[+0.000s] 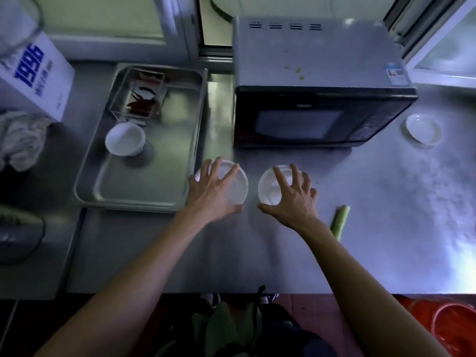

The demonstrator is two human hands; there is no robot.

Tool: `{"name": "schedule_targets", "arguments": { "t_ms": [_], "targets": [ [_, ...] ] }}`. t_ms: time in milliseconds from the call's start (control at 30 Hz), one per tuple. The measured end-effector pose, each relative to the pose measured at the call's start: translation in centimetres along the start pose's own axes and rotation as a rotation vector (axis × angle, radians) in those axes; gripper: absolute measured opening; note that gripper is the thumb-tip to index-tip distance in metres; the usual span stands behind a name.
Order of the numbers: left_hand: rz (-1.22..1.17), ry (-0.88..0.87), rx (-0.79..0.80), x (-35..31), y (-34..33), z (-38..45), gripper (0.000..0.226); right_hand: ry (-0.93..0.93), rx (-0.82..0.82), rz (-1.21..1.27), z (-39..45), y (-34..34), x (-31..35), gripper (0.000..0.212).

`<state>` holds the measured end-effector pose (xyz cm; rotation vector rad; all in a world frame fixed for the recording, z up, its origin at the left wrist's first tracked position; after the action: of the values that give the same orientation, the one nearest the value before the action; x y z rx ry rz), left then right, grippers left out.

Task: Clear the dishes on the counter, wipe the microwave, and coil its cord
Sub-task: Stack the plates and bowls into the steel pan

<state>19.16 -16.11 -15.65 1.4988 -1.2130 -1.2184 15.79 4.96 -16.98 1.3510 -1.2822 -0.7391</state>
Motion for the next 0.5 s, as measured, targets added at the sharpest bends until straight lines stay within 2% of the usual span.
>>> {"name": "schedule_targets", "arguments": {
  "t_ms": [300,500],
  "targets": [
    [-0.07,0.133,-0.012,14.0,1.9,-0.9,0.112,0.105,0.002,-0.01,3.3,-0.8,13.3,0.11],
    [-0.117,0.215,0.016,19.8,1.2,-0.8,0.113,0.166,0.023,-0.003,5.3,-1.5,18.6,0.11]
  ]
}}
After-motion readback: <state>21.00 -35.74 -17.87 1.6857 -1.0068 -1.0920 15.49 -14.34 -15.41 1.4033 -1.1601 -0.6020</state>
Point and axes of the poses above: each hand's wrist, its own z-axis towards the middle knuckle, its own y-axis out of the back of the hand, x = y × z, the point moved 6 cm from there along z, towards the middle knuckle, and after that the axes turned 2 degrees about y, right-handed, at the moved point
